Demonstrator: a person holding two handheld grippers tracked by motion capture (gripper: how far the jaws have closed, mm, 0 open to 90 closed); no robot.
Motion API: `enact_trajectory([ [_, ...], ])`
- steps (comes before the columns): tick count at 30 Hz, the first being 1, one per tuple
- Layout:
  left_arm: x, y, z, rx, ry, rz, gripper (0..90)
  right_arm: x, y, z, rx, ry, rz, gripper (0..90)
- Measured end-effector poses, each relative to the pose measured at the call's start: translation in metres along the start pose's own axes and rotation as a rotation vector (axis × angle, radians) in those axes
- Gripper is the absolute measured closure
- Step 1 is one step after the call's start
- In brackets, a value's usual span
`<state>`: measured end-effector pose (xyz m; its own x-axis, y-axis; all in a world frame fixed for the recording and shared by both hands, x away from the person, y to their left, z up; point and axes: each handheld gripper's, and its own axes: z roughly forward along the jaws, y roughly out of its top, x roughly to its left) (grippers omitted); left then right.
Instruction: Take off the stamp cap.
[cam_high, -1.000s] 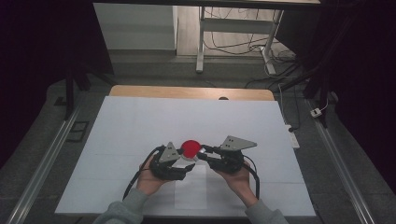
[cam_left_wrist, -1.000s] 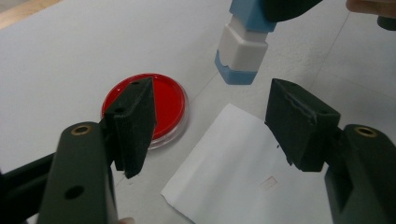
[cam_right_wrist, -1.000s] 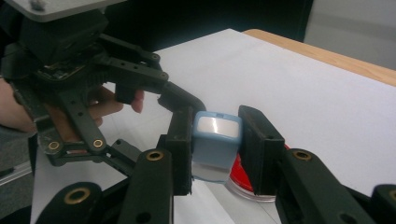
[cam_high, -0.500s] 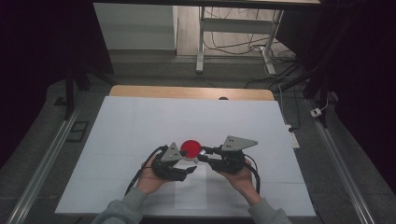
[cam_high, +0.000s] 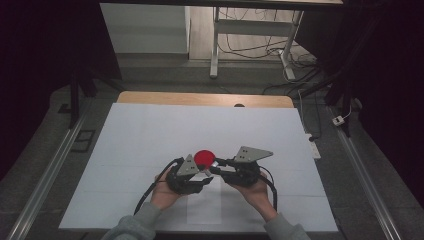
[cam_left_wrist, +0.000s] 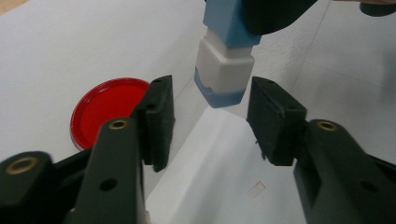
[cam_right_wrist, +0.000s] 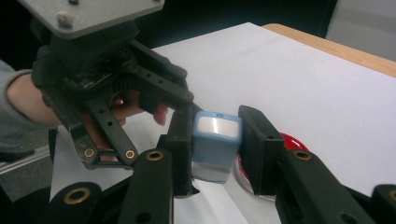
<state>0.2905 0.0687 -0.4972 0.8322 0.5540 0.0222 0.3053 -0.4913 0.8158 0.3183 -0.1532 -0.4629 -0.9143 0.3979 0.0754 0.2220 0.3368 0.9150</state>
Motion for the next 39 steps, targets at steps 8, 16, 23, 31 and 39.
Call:
enact_trajectory([
  [8, -0.004, 0.002, 0.002, -0.01, 0.03, 0.005, 62.2, 0.001, -0.001, 0.001, -0.025, -0.023, 0.058, 66.2],
  [16, -0.007, 0.002, 0.003, -0.02, 0.067, 0.016, 69.7, 0.001, -0.001, 0.0, -0.054, -0.037, 0.117, 66.2],
  [23, -0.008, 0.002, 0.003, -0.023, 0.086, 0.027, 70.9, 0.0, -0.002, 0.0, -0.074, -0.047, 0.152, 66.2],
  [31, -0.011, 0.002, 0.004, -0.013, 0.115, 0.055, 74.2, 0.002, -0.003, 0.001, -0.078, -0.067, 0.165, 66.0],
  [39, -0.012, 0.001, 0.004, -0.016, 0.127, 0.059, 74.6, 0.004, -0.004, 0.001, -0.089, -0.087, 0.174, 66.2],
])
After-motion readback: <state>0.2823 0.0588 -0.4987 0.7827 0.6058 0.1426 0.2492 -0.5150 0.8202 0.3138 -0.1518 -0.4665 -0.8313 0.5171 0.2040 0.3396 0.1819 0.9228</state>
